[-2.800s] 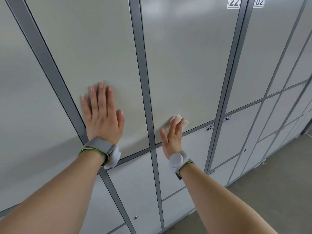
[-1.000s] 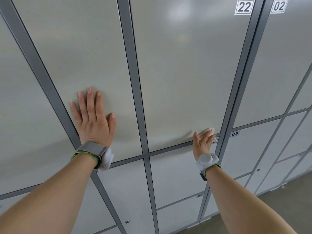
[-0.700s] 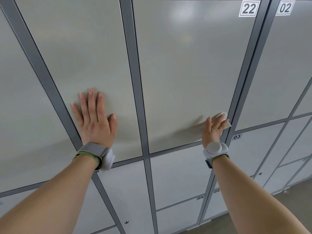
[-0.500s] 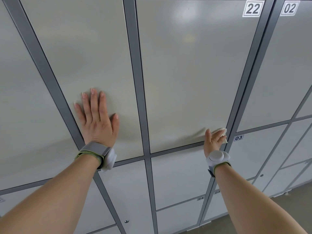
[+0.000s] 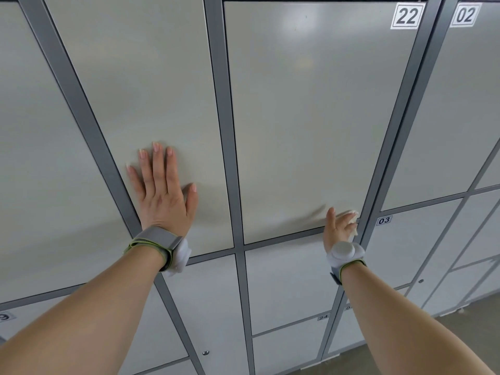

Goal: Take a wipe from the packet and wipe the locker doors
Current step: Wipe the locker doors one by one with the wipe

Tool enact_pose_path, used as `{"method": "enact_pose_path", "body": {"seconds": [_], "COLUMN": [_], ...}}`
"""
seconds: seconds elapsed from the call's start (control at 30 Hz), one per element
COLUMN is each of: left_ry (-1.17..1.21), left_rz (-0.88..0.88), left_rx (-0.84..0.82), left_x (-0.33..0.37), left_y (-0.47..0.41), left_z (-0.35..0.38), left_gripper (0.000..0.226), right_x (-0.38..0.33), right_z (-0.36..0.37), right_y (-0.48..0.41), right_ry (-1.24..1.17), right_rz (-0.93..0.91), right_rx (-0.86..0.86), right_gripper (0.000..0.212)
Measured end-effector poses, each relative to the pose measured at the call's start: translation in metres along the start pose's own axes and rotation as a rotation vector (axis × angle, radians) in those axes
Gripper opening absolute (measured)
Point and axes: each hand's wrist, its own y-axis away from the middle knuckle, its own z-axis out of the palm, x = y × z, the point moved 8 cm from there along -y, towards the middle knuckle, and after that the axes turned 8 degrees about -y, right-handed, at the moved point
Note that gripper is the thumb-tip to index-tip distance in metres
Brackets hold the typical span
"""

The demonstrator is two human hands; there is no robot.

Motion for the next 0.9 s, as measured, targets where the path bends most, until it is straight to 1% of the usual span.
{"method": "enact_pose_path", "body": {"seconds": [0.07, 0.1, 0.17, 0.2, 0.23, 0.33, 0.4, 0.5, 0.63, 0.77, 0.83, 0.9], "left_ry": [0.010, 0.019, 0.032, 0.039, 0.046, 0.071, 0.087, 0.103, 0.142, 0.150, 0.136, 0.116], "left_rz": [-0.004, -0.007, -0.007, -0.006, -0.004, 0.005, 0.021, 0.058, 0.135, 0.208, 0.219, 0.205], "left_rx": [-0.014, -0.019, -0.031, -0.036, -0.043, -0.070, -0.084, -0.109, -0.149, -0.150, -0.148, -0.158], "left_x": [0.000, -0.001, -0.001, -0.001, -0.001, -0.001, -0.002, -0.001, -0.008, -0.024, -0.037, -0.052], "left_y": [0.000, 0.000, 0.001, 0.001, 0.001, 0.001, 0.001, 0.001, 0.003, 0.009, 0.012, 0.015], "left_z": [0.000, 0.000, 0.000, 0.000, 0.000, -0.001, -0.003, -0.003, -0.010, -0.020, -0.023, -0.026], "left_gripper": [0.068, 0.068, 0.068, 0.068, 0.069, 0.069, 0.068, 0.067, 0.065, 0.065, 0.065, 0.065], "right_x": [0.003, -0.001, -0.016, -0.023, -0.028, -0.021, -0.012, -0.006, -0.010, -0.011, -0.010, -0.011], "right_z": [0.014, 0.017, 0.012, 0.008, 0.004, 0.005, 0.016, 0.036, 0.059, 0.071, 0.075, 0.082], "right_y": [0.012, 0.015, 0.014, 0.012, 0.011, 0.016, 0.026, 0.038, 0.054, 0.075, 0.082, 0.091], "right_ry": [-0.127, -0.170, -0.116, -0.090, -0.082, -0.064, -0.054, -0.045, -0.003, 0.045, 0.062, 0.073], "right_rz": [0.080, 0.086, -0.007, -0.071, -0.108, -0.062, 0.017, 0.069, 0.094, 0.060, 0.061, 0.102], "right_rx": [-0.042, -0.039, -0.032, -0.022, -0.034, -0.056, -0.071, -0.111, -0.132, -0.171, -0.174, -0.156], "right_gripper": [0.105, 0.107, 0.082, 0.073, 0.069, 0.068, 0.070, 0.072, 0.072, 0.071, 0.068, 0.067]}}
